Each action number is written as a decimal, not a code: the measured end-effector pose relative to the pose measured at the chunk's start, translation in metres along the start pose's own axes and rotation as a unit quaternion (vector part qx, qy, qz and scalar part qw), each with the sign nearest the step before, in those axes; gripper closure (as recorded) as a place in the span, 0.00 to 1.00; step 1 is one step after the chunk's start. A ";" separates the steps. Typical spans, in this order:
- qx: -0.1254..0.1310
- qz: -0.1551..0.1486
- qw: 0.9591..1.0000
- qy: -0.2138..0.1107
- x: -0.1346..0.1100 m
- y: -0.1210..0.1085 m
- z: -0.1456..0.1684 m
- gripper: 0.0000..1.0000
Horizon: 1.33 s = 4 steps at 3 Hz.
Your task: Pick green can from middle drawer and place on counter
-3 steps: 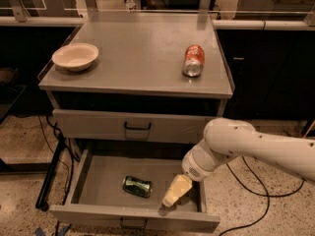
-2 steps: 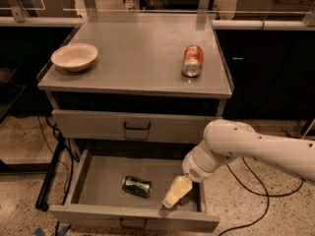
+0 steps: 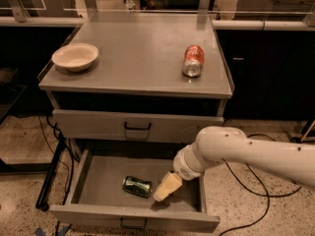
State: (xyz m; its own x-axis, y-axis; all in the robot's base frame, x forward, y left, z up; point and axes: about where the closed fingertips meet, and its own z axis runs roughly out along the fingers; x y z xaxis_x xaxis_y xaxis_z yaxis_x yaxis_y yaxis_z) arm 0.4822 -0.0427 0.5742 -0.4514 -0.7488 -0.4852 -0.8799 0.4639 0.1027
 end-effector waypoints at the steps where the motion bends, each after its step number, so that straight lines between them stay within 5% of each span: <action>1: -0.015 -0.001 1.000 -0.025 -0.016 -0.008 0.019 0.00; 2: -0.013 -0.001 1.000 -0.022 -0.012 -0.005 0.019 0.00; 3: -0.006 -0.032 0.999 -0.014 -0.021 -0.001 0.074 0.00; 4: -0.006 -0.032 0.999 -0.016 -0.022 -0.003 0.082 0.00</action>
Offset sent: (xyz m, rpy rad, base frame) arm 0.0083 0.0105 -0.0109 0.0429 -0.0089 0.0010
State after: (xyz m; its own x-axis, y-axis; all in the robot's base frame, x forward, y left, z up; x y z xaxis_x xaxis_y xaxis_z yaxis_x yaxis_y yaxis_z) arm 0.5069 0.0113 0.5131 -0.3895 -0.7607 -0.5193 -0.9085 0.4100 0.0809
